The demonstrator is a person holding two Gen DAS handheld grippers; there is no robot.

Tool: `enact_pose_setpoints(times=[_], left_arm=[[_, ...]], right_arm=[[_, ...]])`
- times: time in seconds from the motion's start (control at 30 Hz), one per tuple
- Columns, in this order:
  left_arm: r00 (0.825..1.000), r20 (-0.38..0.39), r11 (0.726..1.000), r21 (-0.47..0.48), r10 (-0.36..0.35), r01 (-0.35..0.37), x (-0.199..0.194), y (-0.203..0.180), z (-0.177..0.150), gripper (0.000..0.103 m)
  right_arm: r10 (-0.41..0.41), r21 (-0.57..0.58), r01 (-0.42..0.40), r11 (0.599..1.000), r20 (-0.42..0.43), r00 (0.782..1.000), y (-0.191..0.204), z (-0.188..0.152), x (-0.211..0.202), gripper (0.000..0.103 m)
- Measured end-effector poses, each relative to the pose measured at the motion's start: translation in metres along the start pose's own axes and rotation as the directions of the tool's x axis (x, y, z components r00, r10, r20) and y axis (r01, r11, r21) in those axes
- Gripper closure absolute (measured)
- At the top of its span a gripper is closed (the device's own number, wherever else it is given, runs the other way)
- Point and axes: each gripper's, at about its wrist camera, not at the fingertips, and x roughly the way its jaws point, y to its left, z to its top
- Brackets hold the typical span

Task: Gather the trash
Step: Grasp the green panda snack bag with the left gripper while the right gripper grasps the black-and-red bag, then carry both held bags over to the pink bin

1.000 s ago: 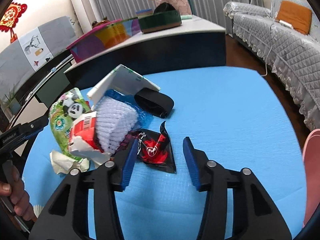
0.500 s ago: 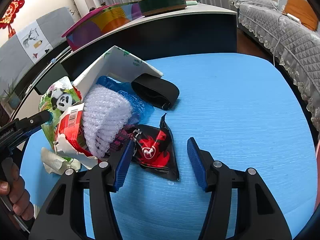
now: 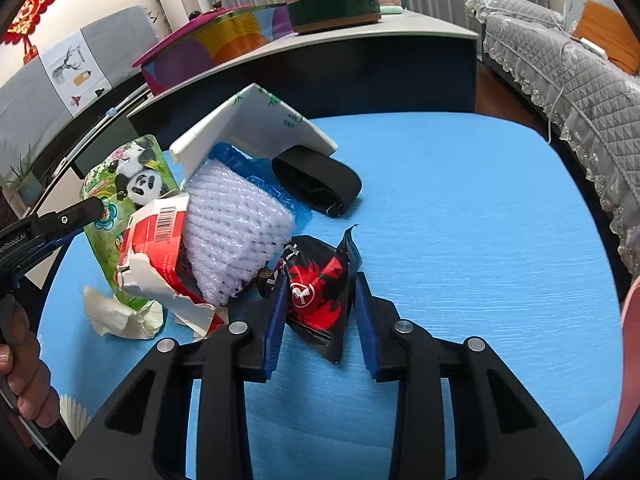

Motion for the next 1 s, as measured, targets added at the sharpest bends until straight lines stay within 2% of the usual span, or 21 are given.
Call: enact_pose_setpoints(times=[0.4,1.0], left_arm=[[0.996,0.068,0.994,0.098,-0.062,0.055,-0.031,-0.032,0.002,0.100],[0.988,0.140,0.988,0.144,-0.072,0.052,-0.067,-0.058,-0.005,0.101]], right_arm=[[-0.017,0.000,0.017,1.000,0.063,0.998,-0.004,-0.003,-0.041,0.070],[-0.050,-0.034,0.056,0.998,0.146,0.988,-0.012,-0.018,-0.106,0.070]])
